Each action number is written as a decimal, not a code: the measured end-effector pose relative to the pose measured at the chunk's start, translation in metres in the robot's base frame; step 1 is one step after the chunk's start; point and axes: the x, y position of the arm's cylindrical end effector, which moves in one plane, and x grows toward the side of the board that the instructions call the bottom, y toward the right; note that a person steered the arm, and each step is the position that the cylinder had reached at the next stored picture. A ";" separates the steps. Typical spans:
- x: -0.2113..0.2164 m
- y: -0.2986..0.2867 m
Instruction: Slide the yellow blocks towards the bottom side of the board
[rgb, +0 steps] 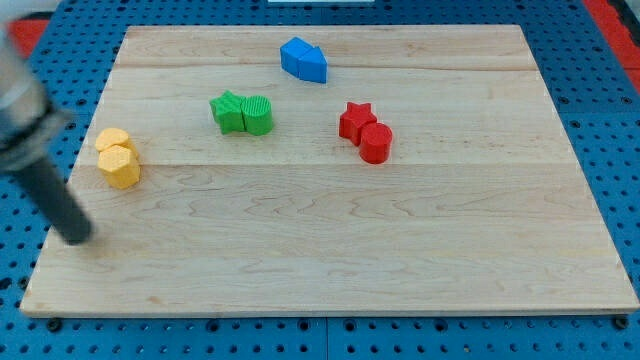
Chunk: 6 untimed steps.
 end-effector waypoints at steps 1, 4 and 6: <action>-0.010 -0.013; -0.133 0.026; -0.068 0.063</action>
